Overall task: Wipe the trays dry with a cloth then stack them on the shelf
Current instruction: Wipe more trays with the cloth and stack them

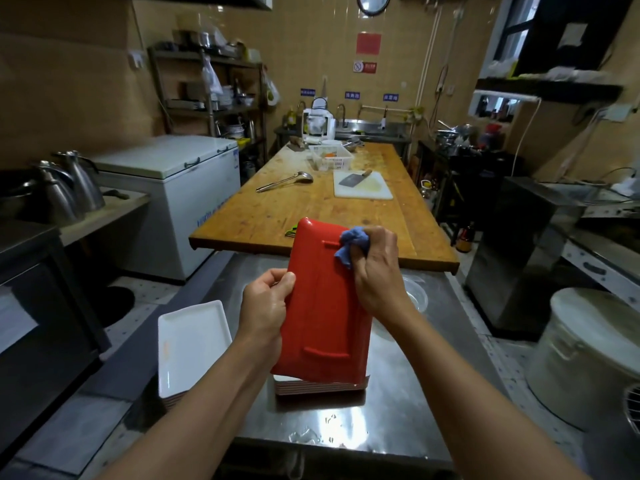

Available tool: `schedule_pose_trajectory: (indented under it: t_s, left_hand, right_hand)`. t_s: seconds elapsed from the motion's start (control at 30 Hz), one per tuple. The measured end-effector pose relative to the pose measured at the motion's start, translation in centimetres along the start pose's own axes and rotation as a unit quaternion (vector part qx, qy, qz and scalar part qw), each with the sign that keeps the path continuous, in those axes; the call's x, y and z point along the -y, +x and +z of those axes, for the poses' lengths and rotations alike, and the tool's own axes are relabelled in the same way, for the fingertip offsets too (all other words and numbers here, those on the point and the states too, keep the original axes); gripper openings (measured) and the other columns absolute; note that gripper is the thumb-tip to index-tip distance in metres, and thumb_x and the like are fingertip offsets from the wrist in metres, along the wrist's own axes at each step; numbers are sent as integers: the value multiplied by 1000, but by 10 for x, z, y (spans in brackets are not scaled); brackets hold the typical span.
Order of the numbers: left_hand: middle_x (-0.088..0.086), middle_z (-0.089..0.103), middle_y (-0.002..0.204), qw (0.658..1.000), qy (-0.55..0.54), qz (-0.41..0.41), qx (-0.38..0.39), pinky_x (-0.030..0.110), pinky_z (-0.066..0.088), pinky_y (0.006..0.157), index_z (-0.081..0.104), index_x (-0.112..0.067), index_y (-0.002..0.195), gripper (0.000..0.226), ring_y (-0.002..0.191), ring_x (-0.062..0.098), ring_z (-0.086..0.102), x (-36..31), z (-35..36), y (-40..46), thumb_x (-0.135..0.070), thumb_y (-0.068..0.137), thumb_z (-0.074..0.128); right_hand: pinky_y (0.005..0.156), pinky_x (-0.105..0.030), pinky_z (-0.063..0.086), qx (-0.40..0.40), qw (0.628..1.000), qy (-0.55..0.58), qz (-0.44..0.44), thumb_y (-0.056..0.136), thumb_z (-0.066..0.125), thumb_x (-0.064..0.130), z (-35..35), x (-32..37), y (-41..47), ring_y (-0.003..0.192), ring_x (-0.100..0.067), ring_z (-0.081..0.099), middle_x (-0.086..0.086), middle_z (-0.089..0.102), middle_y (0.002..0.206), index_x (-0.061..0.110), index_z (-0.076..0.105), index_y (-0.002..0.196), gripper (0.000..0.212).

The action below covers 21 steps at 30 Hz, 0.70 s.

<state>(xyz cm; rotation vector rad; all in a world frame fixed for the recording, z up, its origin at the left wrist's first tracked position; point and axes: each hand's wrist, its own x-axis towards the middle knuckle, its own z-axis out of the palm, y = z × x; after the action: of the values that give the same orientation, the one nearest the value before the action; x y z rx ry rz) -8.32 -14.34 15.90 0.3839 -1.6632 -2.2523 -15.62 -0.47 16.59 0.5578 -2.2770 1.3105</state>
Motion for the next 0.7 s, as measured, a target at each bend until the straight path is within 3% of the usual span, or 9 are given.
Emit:
schedule_pose_trajectory:
  t_s: [0.07,0.1,0.17,0.27,0.37,0.43,0.53,0.63,0.7]
  left_hand:
    - [5,66,64,1000,-16,-4,1,32,55,56,59,-11,78,19,58,17,63,0,-1,5,-9,94,50]
    - [3,66,60,1000,-26,-7,1,29,55,52,59,-11,78,19,55,14,63,0,-1,8,-9,94,50]
    - [0,65,55,999,-48,-20,-4,26,54,47,57,-12,76,20,50,12,62,1,2,14,-9,94,50]
    - [-2,64,52,995,-90,-30,-29,27,54,47,55,-14,73,21,48,10,61,-1,7,26,-11,93,52]
    - [-1,66,63,992,-113,-25,-57,34,55,63,56,-17,72,20,61,15,62,-8,13,40,-15,92,55]
    - [0,67,68,988,-133,-33,-71,39,55,70,57,-18,73,18,67,17,63,-10,18,49,-17,91,57]
    - [4,70,85,980,-168,-70,-77,49,52,83,62,-17,83,10,83,23,66,-8,26,58,-20,91,57]
    - [15,64,117,968,-211,-126,-59,59,44,95,60,-10,116,27,107,33,61,-2,33,59,-25,94,53]
    - [16,61,121,964,-224,-136,-51,59,43,95,57,-10,121,30,110,34,59,4,36,57,-25,96,51]
  right_hand:
    - [90,-10,38,-18,999,25,22,97,45,15,-4,0,0,101,-1,43,-15,42,120,7,50,112,18]
    - [83,-5,34,-22,999,29,30,98,46,15,-4,1,1,98,0,39,-16,39,121,6,47,114,19]
    - [82,-13,33,-20,998,36,46,97,46,16,-3,2,2,102,-11,40,-17,39,119,6,42,115,21]
    - [82,-33,42,-7,997,47,61,97,46,18,1,7,-5,100,-24,50,-15,44,114,11,37,115,21]
    - [81,-42,47,-3,996,45,71,96,48,20,4,4,-26,98,-25,54,-12,48,112,15,38,112,20]
    - [81,-44,48,-4,996,49,76,95,50,21,2,1,-36,96,-24,55,-10,52,107,19,39,108,17]
    - [79,-35,51,-13,988,116,102,91,59,16,-9,-1,-43,90,-15,61,-4,61,97,21,45,100,17]
    - [69,-33,55,-34,947,278,161,83,66,0,-22,-3,-40,76,-9,64,5,68,83,15,53,88,20]
    - [59,-33,56,-40,911,365,188,81,62,-11,-26,-6,-37,66,-11,64,3,68,77,13,55,82,26]
